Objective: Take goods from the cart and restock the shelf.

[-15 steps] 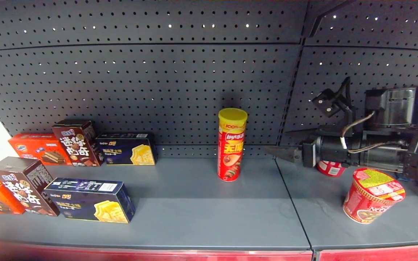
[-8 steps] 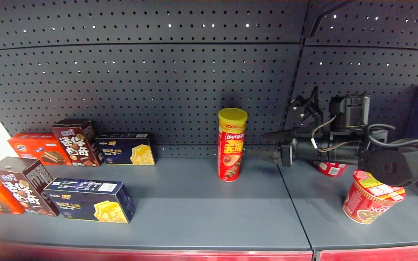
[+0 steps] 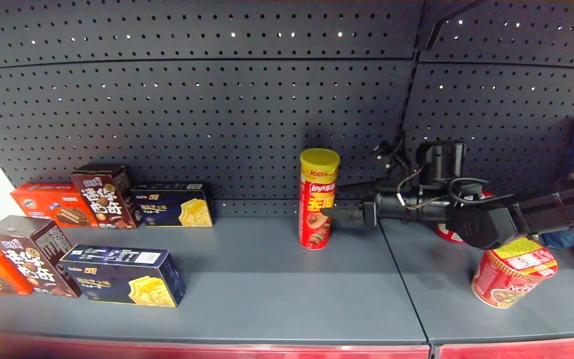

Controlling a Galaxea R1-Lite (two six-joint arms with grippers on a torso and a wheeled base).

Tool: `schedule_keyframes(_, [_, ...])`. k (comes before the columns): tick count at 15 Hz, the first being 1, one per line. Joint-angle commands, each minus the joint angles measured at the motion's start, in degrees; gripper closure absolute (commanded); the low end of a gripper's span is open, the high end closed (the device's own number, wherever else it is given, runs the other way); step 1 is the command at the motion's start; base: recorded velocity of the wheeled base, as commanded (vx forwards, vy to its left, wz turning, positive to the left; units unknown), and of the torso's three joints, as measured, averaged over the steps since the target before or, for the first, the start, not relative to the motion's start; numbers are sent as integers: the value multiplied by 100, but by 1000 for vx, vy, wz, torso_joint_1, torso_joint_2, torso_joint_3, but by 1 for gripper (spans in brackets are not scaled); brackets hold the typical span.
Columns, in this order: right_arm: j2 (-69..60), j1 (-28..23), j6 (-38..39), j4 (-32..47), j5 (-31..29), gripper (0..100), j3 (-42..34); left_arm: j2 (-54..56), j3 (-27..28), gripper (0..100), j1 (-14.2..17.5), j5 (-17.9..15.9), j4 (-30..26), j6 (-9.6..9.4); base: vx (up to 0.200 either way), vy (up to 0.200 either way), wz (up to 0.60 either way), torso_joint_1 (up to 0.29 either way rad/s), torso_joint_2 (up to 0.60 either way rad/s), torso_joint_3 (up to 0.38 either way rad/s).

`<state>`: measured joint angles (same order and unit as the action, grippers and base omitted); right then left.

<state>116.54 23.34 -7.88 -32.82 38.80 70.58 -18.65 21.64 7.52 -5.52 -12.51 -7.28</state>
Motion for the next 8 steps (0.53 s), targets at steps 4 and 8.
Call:
schedule_keyframes(4, [536, 3, -4, -339, 251, 0, 201, 19, -2, 100, 12, -1, -24, -2, 0, 0, 0, 0, 0, 0])
schedule_keyframes(8, [703, 100, 5, -366, 259, 0, 386, 28, -19, 100, 12, 7, -32, -2, 0, 0, 0, 0, 0, 0])
